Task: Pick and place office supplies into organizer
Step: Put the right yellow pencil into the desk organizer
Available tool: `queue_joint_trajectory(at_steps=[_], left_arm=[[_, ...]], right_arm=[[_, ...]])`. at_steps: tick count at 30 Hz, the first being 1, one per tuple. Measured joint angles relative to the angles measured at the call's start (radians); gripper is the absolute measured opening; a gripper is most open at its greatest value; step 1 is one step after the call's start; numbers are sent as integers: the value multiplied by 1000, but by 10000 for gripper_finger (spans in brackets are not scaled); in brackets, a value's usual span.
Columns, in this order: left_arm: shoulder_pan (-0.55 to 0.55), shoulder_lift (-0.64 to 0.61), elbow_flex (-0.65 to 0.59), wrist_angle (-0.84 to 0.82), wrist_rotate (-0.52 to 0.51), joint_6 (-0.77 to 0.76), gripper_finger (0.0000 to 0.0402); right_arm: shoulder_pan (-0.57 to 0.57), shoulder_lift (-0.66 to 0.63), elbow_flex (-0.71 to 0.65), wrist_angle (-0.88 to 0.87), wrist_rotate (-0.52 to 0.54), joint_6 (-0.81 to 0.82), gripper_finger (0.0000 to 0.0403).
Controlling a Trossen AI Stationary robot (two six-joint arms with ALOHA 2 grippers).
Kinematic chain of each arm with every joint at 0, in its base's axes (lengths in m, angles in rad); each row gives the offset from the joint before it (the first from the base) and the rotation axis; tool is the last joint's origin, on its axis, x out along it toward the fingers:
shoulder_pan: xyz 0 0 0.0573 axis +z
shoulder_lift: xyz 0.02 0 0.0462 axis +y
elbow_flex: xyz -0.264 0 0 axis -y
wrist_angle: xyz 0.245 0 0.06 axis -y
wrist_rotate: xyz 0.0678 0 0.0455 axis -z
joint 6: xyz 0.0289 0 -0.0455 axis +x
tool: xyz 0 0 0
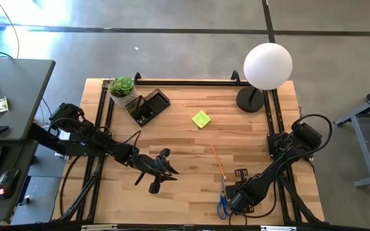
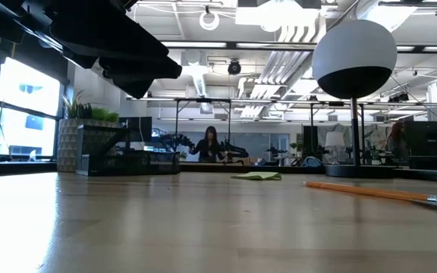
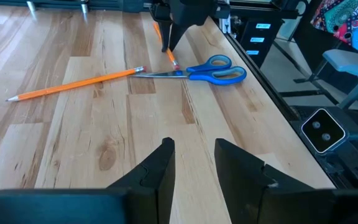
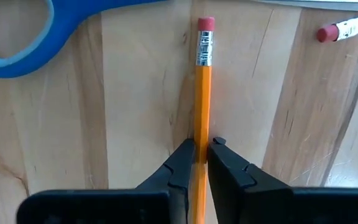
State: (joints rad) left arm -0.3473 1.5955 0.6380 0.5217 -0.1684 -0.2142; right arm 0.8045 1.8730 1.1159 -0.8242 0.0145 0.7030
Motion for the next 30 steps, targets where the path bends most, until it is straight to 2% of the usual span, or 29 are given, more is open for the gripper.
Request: queue_joint_trajectory(at_steps=[5,13,22,30], left_arm=[[0,0,0,0,0,0,101],[0,0,0,0,0,0,101],[0,0,0,0,0,0,101],[0,0,0,0,0,0,101]], right_arm=[[-6,6,31,-37,4,-4,32],[-8,7,48,-46,28,-15,11],[-20,6,48,-75,1,-13,24],[-44,-35,48,-84,-6,-23,15]])
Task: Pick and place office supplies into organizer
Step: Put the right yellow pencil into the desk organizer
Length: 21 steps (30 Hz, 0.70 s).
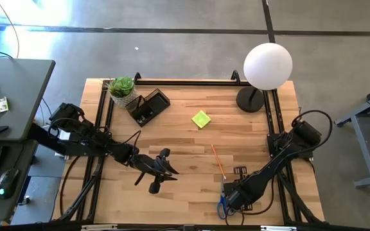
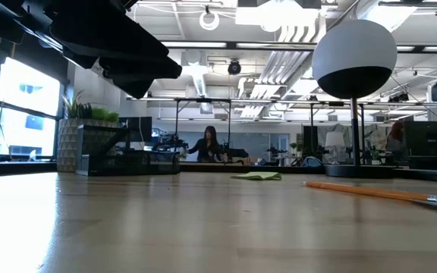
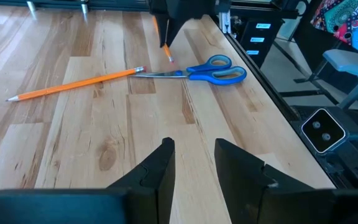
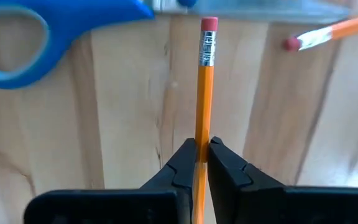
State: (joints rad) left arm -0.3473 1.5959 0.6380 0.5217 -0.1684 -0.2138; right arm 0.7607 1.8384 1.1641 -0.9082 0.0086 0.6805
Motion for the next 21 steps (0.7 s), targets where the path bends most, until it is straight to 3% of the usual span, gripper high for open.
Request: queue_joint_trajectory(at_steps=[13,21], left_arm=[[0,0,0,26,0,14,101],[0,0,1,141,-27,42,101]], right_arm=[[-67,-169,2,-2,228,-17,25],[-152,-173,2,55,250,-134,20]])
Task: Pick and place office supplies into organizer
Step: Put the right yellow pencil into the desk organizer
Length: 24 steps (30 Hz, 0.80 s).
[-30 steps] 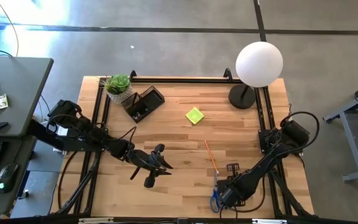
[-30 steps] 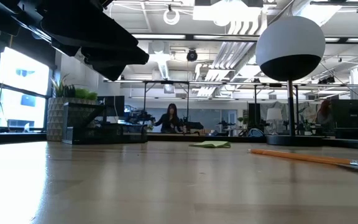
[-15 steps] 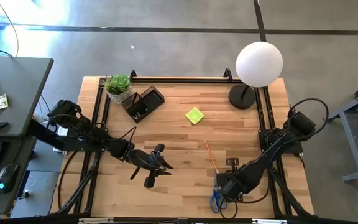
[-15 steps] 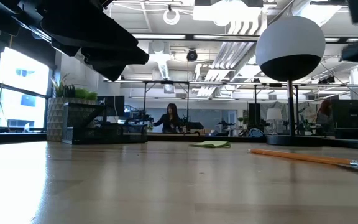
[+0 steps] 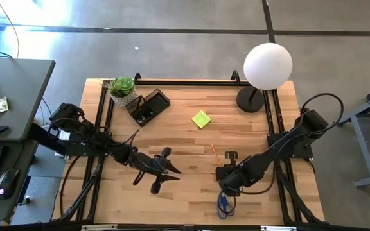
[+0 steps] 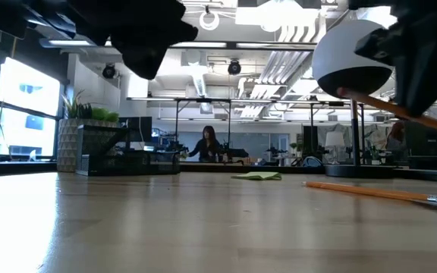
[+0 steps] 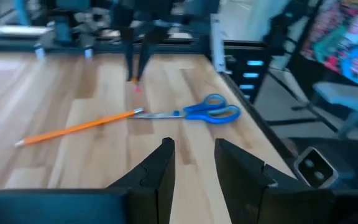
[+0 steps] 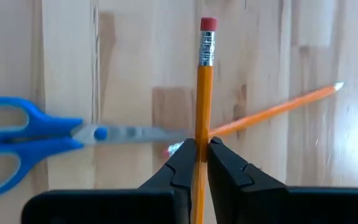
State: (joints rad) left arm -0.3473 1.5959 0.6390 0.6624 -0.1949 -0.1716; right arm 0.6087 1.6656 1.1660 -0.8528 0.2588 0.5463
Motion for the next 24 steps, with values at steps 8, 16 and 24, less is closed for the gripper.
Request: queue_joint_trajectory(at_steps=[8,16,24], left_arm=[[0,0,0,34,-62,-16,101],[0,0,-1,231,-178,92,102],[8,0,0,278,-340,89,102]], right_arm=[[-71,-38,40,46,36,-101,22],[-134,-82,122,137,113,-260,24],[-173,-84,158,232,125,-391,22]])
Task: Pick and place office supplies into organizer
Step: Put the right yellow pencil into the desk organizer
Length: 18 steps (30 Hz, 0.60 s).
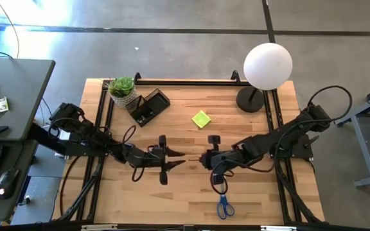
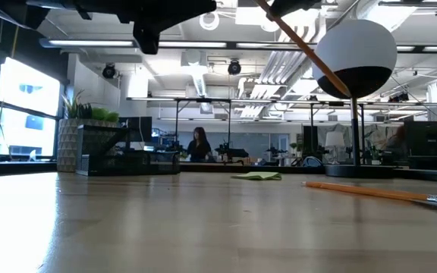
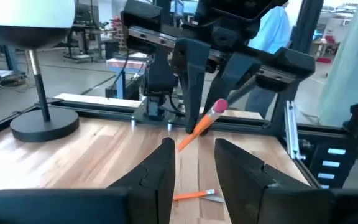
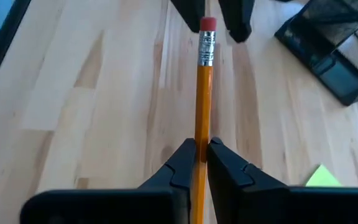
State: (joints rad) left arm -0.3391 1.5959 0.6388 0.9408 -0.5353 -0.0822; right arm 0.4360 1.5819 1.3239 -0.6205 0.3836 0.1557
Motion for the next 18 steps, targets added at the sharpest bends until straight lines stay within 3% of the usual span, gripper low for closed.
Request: queue_joint_trajectory(at_steps=[18], left_arm=[[-1,68,0,169,-34,78,102]], right_arm=[[-42,-19,0,190,27,-184,22]])
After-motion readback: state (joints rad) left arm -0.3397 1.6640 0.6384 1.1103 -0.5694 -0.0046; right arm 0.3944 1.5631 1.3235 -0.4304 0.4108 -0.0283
